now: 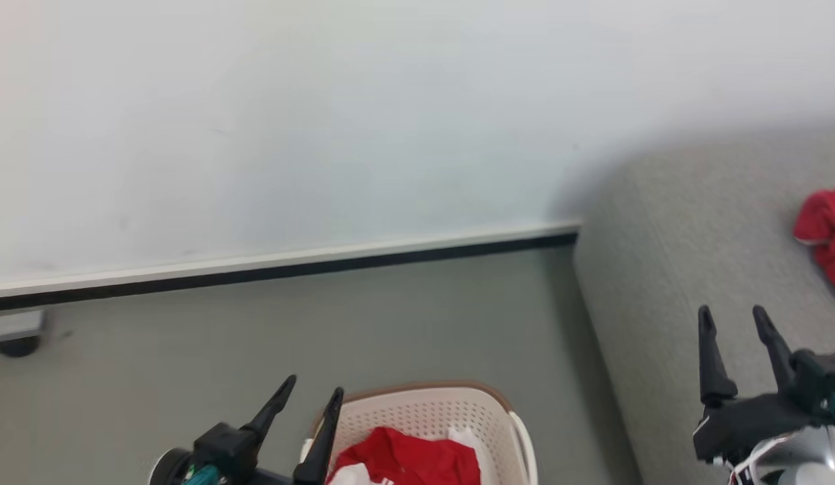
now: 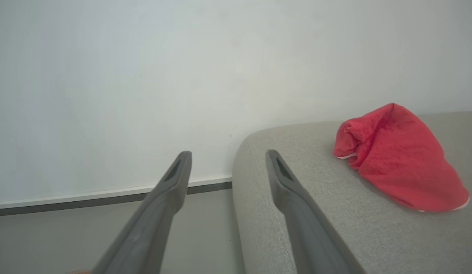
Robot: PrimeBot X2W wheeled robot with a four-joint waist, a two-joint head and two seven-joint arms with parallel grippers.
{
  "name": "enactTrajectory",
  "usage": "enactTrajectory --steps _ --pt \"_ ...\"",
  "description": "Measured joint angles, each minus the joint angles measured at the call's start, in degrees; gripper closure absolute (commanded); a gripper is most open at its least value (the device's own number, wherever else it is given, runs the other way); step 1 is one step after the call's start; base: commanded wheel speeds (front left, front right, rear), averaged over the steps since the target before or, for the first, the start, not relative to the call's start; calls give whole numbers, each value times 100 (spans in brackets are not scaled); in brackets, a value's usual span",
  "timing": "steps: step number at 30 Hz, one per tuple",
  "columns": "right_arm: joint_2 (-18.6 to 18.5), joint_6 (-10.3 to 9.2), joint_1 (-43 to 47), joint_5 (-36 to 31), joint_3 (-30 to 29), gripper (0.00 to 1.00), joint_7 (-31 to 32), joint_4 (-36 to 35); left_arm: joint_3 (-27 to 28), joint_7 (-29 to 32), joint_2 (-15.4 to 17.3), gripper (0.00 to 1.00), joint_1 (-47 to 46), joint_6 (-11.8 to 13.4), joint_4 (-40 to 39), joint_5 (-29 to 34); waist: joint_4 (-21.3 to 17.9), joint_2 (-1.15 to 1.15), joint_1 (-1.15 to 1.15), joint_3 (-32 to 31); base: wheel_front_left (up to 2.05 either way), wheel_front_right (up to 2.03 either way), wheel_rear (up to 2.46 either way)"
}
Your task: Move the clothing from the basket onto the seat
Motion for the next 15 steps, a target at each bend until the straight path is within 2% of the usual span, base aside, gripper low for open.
enactTrajectory --steps 8,12,13,15 --pt "651 0 749 -149 -147 0 92 -782 1120 -2 -158 0 691 80 -245 242 676 0 0 -401 0 0 0" --pt "792 0 1056 -97 38 0 33 -836 1700 -2 -276 0 1002 -146 -474 510 916 1 1 -559 0 0 0" --pt "792 0 1056 -97 38 0 33 -836 1700 -2 -276 0 1002 -146 -474 510 916 1 1 -559 0 0 0" --pt "811 0 1244 -67 114 0 -53 -717 2069 -2 -387 0 1300 -338 -525 714 1013 1 1 -677 0 0 0"
